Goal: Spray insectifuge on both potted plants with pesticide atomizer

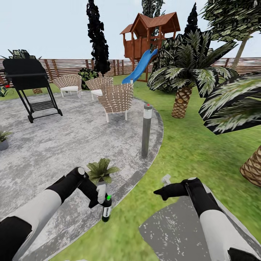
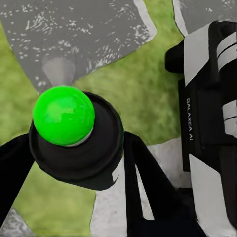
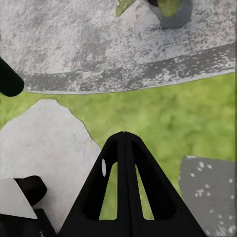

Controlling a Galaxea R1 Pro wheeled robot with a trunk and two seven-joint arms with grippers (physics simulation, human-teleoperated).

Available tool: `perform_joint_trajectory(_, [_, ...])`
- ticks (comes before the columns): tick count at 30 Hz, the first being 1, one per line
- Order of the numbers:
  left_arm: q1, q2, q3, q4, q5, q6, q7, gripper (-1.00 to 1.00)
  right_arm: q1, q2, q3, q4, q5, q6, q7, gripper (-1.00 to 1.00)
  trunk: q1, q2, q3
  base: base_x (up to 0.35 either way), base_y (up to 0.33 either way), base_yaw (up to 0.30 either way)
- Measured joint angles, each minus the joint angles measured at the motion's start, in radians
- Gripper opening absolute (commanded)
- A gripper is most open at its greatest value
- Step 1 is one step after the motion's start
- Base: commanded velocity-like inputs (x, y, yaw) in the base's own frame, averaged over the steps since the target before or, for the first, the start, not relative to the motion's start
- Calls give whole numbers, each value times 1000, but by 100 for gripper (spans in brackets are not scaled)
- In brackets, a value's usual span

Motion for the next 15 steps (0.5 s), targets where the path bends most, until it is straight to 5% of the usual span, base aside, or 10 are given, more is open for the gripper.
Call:
perform_joint_trajectory(3, [-1,-24,0,0,-118,0,2,-100,-8,32,48,-20,-2,0,66,-100,0,0,0,0,0,0])
perform_joint_trajectory(7, [-1,-34,-1,0,-144,-3,5,-100,-9,45,154,-101,-5,2,91,-100,0,0,0,0,0,0])
perform_joint_trajectory(12, [-1,-78,-3,-1,-158,-4,15,-100,-9,68,181,-147,-6,16,95,-100,0,0,0,0,0,0])
perform_joint_trajectory(15, [-1,-109,-2,-1,-237,-3,16,-100,-9,69,183,-150,-6,17,95,-100,0,0,0,0,0,0])
